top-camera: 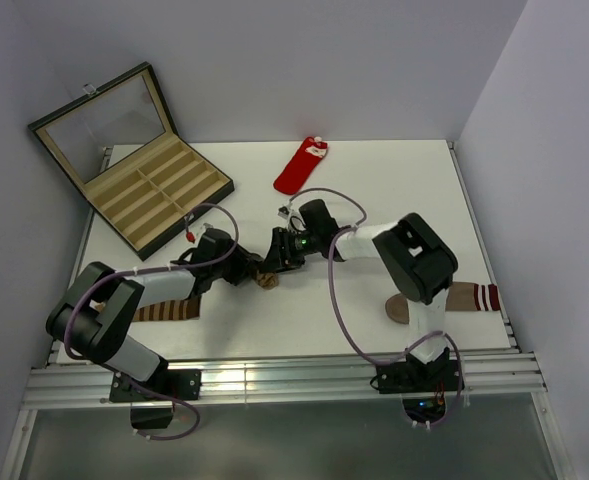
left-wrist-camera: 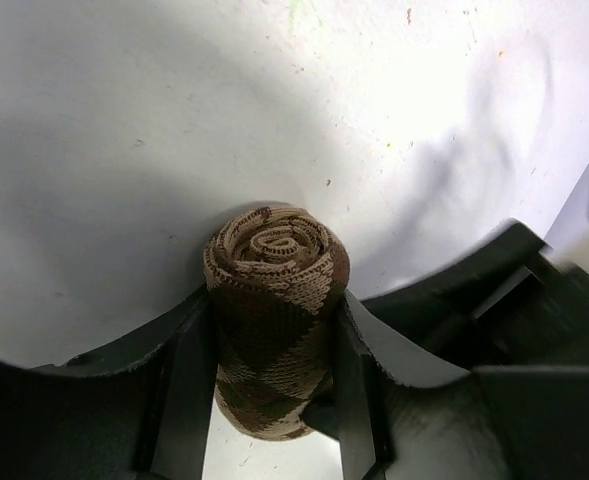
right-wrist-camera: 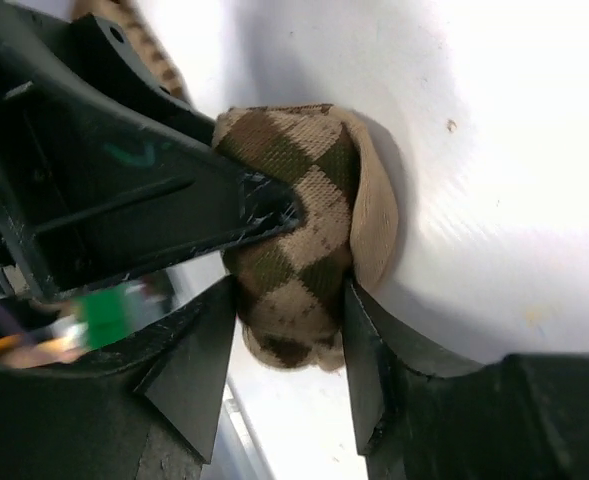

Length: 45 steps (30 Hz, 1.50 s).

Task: Roll the socks
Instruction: Pick up the sock at the center of the board.

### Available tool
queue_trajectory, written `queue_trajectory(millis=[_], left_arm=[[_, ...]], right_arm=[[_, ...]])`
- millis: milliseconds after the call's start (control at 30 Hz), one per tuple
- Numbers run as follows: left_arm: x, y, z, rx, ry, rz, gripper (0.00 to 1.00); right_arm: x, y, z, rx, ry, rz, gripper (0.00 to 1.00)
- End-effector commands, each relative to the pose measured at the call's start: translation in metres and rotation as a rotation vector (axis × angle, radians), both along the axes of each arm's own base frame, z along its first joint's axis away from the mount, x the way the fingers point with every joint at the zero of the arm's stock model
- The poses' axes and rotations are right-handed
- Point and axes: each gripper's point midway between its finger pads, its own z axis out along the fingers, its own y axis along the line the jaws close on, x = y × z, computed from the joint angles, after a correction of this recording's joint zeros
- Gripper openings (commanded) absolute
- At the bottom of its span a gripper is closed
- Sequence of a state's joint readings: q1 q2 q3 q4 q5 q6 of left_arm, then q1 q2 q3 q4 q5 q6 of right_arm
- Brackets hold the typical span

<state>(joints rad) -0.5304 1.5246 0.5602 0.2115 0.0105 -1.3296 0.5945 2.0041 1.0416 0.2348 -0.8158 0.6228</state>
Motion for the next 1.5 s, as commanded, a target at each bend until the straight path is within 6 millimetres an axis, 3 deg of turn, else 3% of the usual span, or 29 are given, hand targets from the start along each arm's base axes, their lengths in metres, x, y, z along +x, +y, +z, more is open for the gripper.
queue_trajectory(millis=[0,233,367,667,800,933,1033,1133,1300,1467], left_arm=[[-0.041,0.020,-0.046,0.145,0.200,-0.031,0.15],[-0.033,0.026,-0.036,0.204,0.192,-0.015,0.15],[-0.033,0.026,-0.035,0.210,0.196,-0.016,0.15],[-0.033,0.023,-0.038,0.208,0.216,-0.021,0.15],[-0.032,0.021,-0.035,0.200,0.205,-0.023,0.19],[-0.033,0.023,-0.033,0.198,0.194,-0.018,0.36],[-0.036,0.024,-0.034,0.190,0.193,-0.017,0.46],[-0.038,0.023,-0.036,0.183,0.200,-0.019,0.48],[-0.041,0.024,-0.038,0.176,0.206,-0.011,0.60],[-0.042,0.026,-0.039,0.176,0.206,-0.004,0.64]], right_arm=[[0.024,-0.018,0.011,-0.137,-0.273,-0.089,0.54],[0.027,-0.023,0.021,-0.305,-0.553,-0.114,0.58],[0.018,-0.010,0.028,-0.365,-0.680,-0.101,0.60],[-0.004,0.008,0.009,-0.402,-0.672,0.016,0.61],[-0.009,0.006,-0.013,-0.449,-0.618,0.035,0.43],[-0.010,0.003,-0.021,-0.413,-0.518,0.031,0.13],[-0.006,-0.003,-0.019,-0.348,-0.429,0.007,0.04],[-0.006,-0.005,-0.019,-0.263,-0.319,0.009,0.02],[-0.009,-0.003,-0.017,-0.111,-0.162,0.001,0.01],[-0.004,-0.007,-0.021,-0.087,-0.129,-0.014,0.01]])
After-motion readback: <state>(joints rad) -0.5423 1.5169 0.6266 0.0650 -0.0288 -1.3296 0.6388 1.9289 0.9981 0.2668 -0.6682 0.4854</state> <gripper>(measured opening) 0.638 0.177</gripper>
